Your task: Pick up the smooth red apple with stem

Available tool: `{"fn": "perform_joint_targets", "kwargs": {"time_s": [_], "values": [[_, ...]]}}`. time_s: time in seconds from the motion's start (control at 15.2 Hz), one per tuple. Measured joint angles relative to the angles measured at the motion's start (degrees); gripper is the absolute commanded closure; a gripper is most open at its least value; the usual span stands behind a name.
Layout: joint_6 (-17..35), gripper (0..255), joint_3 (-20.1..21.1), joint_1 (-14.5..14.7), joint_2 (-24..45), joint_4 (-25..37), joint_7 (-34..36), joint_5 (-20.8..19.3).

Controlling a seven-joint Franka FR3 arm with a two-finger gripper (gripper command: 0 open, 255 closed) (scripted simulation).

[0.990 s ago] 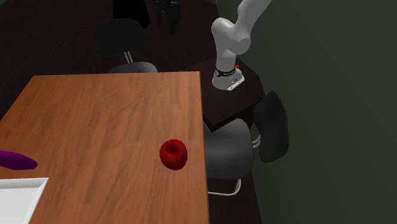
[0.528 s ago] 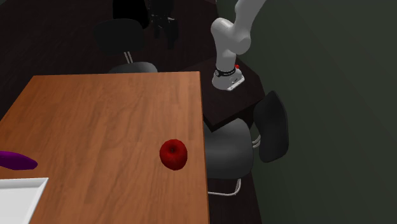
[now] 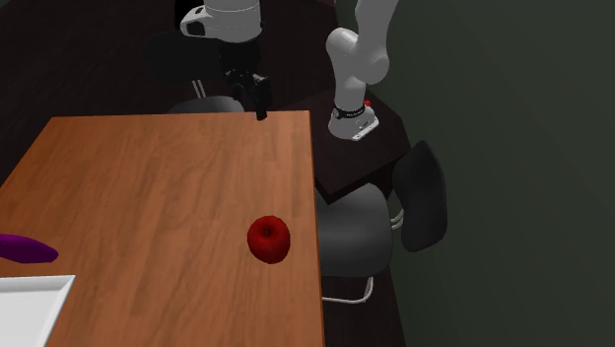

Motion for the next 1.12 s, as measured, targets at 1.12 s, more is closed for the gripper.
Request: {"fn": "perform_joint_targets", "kwargs": {"time_s": [1.12], "values": [[-7.36,0,10.24,10.52,40.27,33.69,13.65,-11.96]]}}
